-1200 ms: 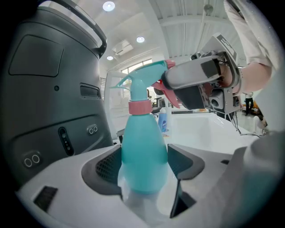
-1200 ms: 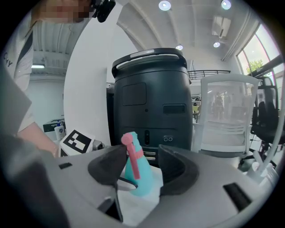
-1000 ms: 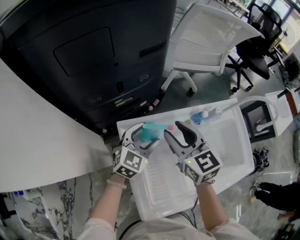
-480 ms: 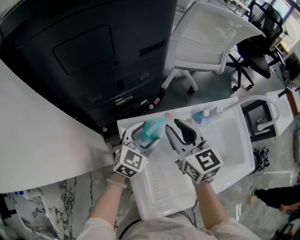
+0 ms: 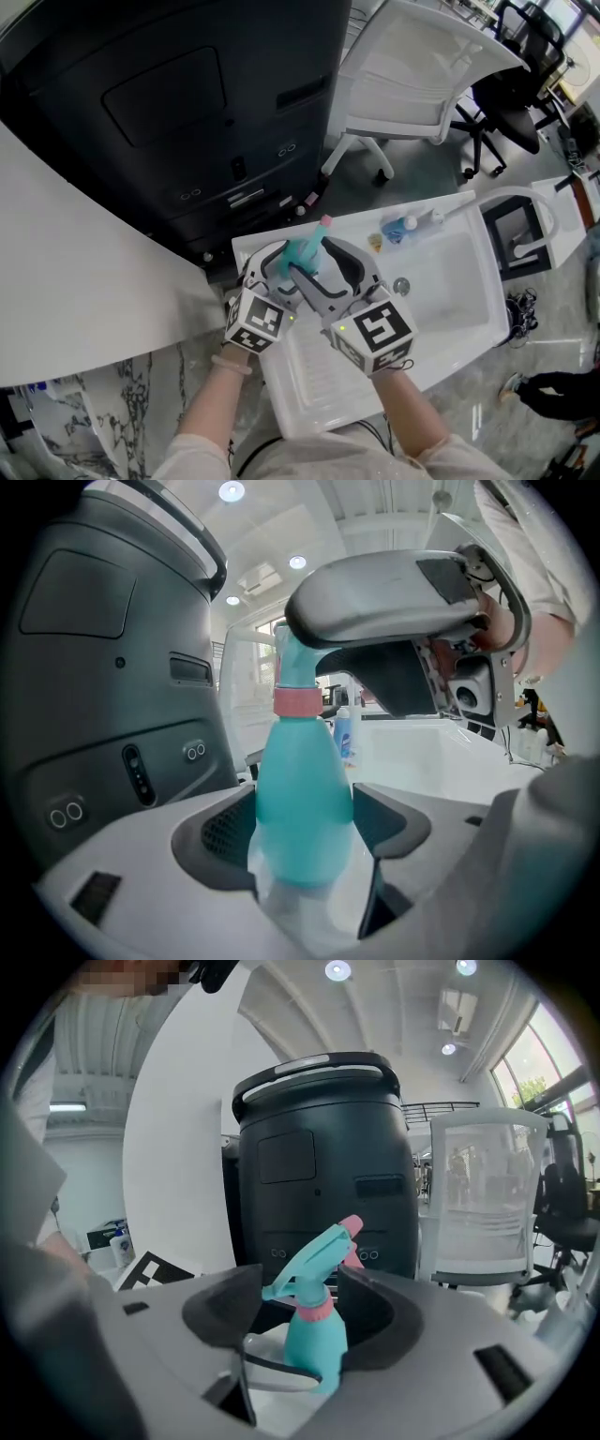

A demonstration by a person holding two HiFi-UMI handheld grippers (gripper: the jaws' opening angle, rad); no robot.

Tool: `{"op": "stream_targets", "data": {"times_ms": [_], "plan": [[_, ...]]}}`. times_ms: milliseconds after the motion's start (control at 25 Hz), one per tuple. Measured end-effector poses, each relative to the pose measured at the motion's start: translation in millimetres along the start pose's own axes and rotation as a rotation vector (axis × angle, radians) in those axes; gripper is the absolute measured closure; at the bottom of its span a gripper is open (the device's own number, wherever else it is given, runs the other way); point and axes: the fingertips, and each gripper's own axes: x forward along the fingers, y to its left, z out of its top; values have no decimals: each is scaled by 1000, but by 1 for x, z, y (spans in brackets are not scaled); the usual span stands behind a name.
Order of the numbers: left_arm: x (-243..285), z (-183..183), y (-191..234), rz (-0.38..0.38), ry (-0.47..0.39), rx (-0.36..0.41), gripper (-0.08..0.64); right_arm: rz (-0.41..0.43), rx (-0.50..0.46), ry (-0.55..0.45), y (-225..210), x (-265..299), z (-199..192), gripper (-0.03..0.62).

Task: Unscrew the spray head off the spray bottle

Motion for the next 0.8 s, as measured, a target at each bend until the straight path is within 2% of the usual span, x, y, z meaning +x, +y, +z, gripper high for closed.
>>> {"op": "stream_targets", "data": {"times_ms": [200,440,560,680,800], "plan": [[0,1,-1,-1,-4,-2,233,-8,-12,19,-8,-15,-3,358],[-1,0,-1,-2,-5,-4,233,-116,-11,29,-41,-25,-8,431],[-1,0,-1,0,-2,-7,233,-137,-23,21,-47,-24,-7,437],[0,-1,0,-2,-2,-10,233,-113,-19,-1,-37,-30,-11,437],[0,-1,0,-2,-1,-11,233,-20,-14,6,-20,-22,-22,439]]}}
